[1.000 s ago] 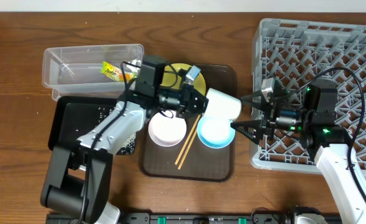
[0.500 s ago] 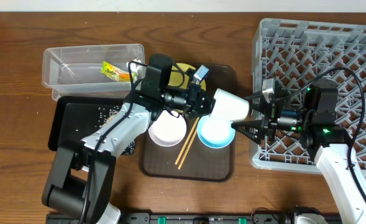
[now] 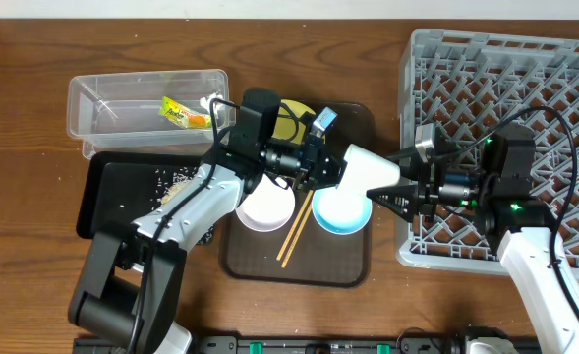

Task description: Sort waste into correct bins and load items into the dishwasher rack

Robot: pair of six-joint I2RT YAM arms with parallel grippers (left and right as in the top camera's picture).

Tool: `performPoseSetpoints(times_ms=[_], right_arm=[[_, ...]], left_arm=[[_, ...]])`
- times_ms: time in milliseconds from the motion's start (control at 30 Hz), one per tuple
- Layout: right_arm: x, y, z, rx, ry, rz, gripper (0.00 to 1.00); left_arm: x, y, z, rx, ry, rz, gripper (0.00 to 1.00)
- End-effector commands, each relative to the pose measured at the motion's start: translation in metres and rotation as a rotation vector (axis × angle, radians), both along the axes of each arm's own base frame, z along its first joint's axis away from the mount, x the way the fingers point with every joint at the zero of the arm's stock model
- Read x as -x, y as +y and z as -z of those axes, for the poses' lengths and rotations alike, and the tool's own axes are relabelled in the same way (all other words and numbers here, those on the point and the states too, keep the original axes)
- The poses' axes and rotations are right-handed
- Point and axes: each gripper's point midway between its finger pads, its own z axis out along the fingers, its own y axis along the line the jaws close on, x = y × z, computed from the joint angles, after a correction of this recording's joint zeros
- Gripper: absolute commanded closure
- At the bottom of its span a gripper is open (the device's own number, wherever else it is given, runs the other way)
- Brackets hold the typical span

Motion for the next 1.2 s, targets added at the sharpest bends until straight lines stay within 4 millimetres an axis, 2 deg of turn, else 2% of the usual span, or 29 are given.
performPoseSetpoints(times_ms=[0,133,233,400,500,600,667,867,1000,1167], right_arm=[[0.002,0.003,-0.007,-0.011,-0.024,-0.025,0.41],[0.001,0.003,-0.007,-0.009,-0.024,-0.022,0.45],[-0.003,0.001,-0.001,0.017,0.003,0.014,0.53],[-0.022,-0.008,0.016,0.089,0.112,0.157,0.64],[-0.029,-0.013,0.017,0.111,0.139,0.220,0.74],[-0.040,-0.021,0.010,0.137,0.141,0.309,0.83],[-0.045,-0.026,0.001,0.149,0.127,0.365,0.95],[-0.053,-0.044,-0.026,0.226,0.110,0.505,0.99],[-0.055,-0.068,-0.028,0.347,0.196,0.651,0.99],[-0.052,-0.108,-0.031,0.487,0.305,0.870,0.99]], left_arm=[[0.000,0.000,-0.006,0.018,-0.014,0.017,0.94],[0.000,0.000,-0.006,0.018,-0.014,0.017,0.91],[-0.001,0.000,-0.006,0.020,-0.032,0.014,0.66],[-0.009,0.002,0.000,0.017,-0.148,-0.019,0.51],[-0.023,0.008,0.017,-0.054,-0.177,-0.097,0.49],[-0.039,0.024,0.037,-0.147,-0.189,-0.180,0.48],[-0.050,0.038,0.049,-0.209,-0.194,-0.233,0.48],[-0.063,0.083,0.081,-0.459,-0.257,-0.346,0.48],[-0.058,0.110,0.084,-0.630,-0.329,-0.384,0.48],[-0.047,0.141,0.068,-0.794,-0.416,-0.442,0.48]])
